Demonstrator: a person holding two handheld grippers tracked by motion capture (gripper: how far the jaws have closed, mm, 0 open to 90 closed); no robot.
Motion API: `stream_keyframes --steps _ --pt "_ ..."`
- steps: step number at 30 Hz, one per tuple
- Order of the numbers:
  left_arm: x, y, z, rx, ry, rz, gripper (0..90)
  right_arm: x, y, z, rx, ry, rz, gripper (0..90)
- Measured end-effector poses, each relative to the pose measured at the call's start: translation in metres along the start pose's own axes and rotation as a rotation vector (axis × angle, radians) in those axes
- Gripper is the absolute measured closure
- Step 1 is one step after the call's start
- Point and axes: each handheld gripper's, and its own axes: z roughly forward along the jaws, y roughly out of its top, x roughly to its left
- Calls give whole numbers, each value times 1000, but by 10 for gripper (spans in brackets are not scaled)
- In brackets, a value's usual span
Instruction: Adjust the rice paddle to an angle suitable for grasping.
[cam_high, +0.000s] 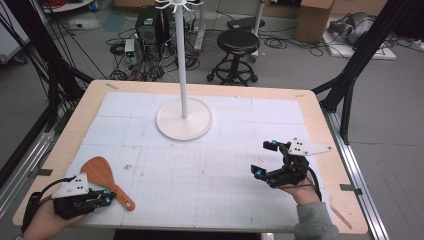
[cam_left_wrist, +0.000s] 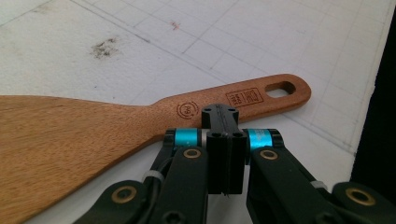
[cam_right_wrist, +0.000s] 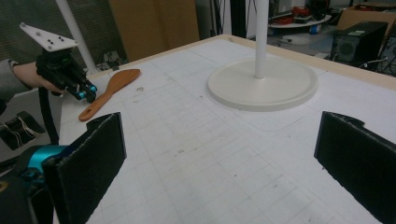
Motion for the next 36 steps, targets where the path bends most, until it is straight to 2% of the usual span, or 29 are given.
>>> stream_keyframes --steps 14,22,26,30,36 --pt "-3 12 16 -1 18 7 897 -1 0 2 4 -4 0 10" --pt "0 30 33 19 40 -1 897 -2 -1 2 8 -3 4 10" --pt "2 41 45 31 43 12 897 -2 -1 1 4 -1 6 10" --pt "6 50 56 32 40 4 897 -2 -1 0 4 1 6 10" --pt "15 56 62 24 47 -39 897 -2 -1 0 2 2 6 10"
